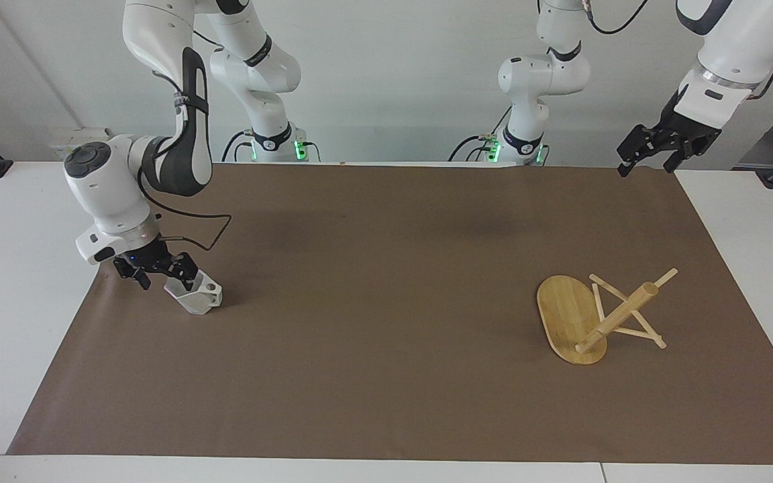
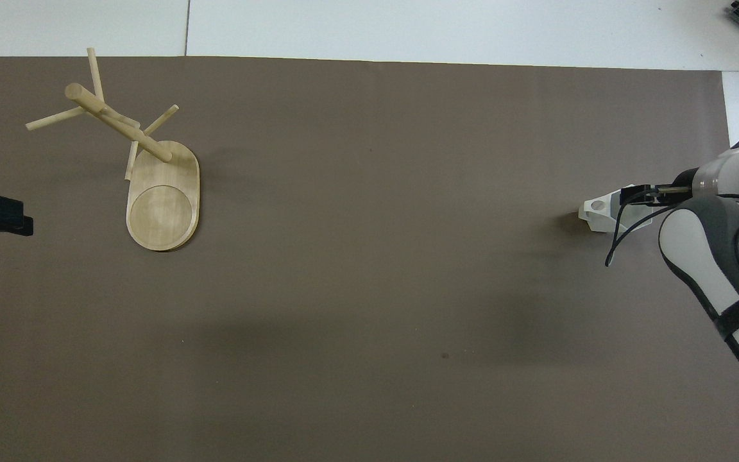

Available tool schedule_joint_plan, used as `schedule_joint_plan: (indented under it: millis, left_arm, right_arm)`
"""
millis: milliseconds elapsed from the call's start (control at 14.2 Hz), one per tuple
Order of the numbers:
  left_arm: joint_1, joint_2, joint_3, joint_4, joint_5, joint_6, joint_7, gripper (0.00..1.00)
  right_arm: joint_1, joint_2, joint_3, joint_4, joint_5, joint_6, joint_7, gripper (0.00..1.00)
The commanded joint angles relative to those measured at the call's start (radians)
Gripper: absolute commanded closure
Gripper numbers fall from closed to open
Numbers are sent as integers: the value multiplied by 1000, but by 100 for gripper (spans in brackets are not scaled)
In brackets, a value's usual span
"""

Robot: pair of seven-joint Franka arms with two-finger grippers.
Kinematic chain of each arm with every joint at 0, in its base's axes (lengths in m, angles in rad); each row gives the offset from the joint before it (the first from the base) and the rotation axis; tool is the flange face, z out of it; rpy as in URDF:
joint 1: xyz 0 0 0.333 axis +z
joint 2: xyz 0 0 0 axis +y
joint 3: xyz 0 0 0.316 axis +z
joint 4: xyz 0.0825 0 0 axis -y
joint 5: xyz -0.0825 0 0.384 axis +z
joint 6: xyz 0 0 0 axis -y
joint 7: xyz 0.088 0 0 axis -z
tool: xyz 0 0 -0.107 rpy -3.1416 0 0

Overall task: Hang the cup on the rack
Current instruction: 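Reach the right gripper to the white cup's handle and close on it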

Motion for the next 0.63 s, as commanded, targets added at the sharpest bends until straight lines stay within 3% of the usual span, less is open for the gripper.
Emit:
schedule_joint_plan:
  millis: [0,211,563]
  left_arm:
    - [9,-23,-4,-26,-1,-2,13,0]
    - [9,-23,-4,-26,-1,-2,13,0]
    - [9,-23,-4,-25,-1,-2,13,0]
  right_arm:
    - [-15,-19,7,-27,-8,17,-22,0]
    - [-18,-19,7,-27,-8,18,-25,2]
    - [-18,-19,7,-27,-6,18,-24,37]
